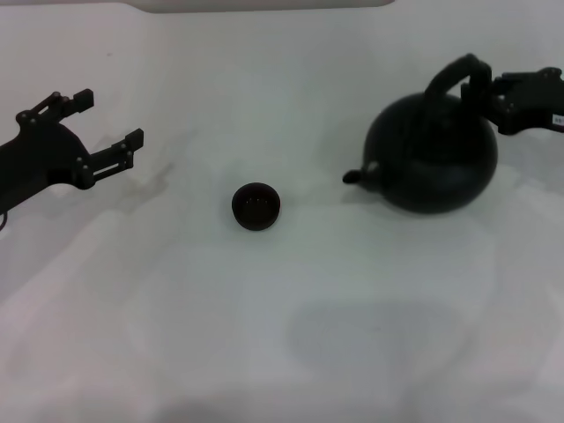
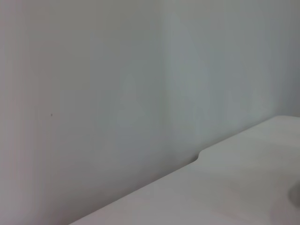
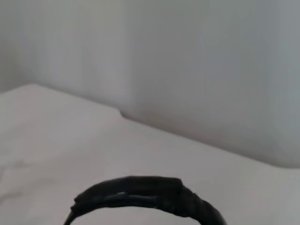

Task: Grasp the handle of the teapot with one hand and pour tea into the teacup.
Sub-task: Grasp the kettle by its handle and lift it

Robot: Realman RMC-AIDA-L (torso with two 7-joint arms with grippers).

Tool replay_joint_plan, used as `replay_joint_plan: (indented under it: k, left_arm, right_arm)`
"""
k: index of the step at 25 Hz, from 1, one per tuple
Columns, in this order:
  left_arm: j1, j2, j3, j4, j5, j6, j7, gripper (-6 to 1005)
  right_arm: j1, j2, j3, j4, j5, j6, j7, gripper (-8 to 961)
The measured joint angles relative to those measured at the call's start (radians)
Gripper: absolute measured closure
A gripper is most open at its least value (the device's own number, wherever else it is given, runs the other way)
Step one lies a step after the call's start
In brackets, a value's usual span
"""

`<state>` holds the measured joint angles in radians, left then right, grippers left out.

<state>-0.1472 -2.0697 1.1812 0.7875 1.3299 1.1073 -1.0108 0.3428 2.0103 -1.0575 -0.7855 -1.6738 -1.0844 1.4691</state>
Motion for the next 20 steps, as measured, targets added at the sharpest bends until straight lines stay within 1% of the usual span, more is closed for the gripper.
replay_joint_plan:
  k: [2,3,4,9,12,15,20]
  left_arm:
    - [0.0,0.0,0.0,0.0,0.0,0.0,0.0,121]
    - [0.0,0.0,0.0,0.0,0.0,0.0,0.0,121]
    - [0.001,0.0,0.0,-0.001,0.0,0.001,0.0,121]
    - [0.004,0.0,0.0,-0.001,0.0,0.001,0.0,122]
    - [0.005,0.0,0.001,-0.001,0.0,0.002,0.0,122]
    - [0.007,0.0,-0.001,-0.001,0.0,0.003,0.0,122]
    - [0.01,0.0,-0.003,-0.001,0.0,0.003,0.0,121]
  right_arm:
    - [-0.004,0.001,-0.025,0.0,0.049,0.01,-0.012,813]
    - [-0.008,0.001,-0.062,-0.001,0.104,0.026,-0.033,813]
    - [-0.008,0.001,-0.062,-0.001,0.104,0.026,-0.033,813]
    - [-0.014,0.001,-0.185,-0.03,0.232,0.099,-0.099,812]
    - [-0.013,0.001,-0.271,-0.071,0.261,0.166,-0.114,811]
    - [-0.014,0.001,-0.368,-0.122,0.27,0.255,-0.121,811]
    - [-0.017,0.001,-0.501,-0.186,0.28,0.402,-0.144,811]
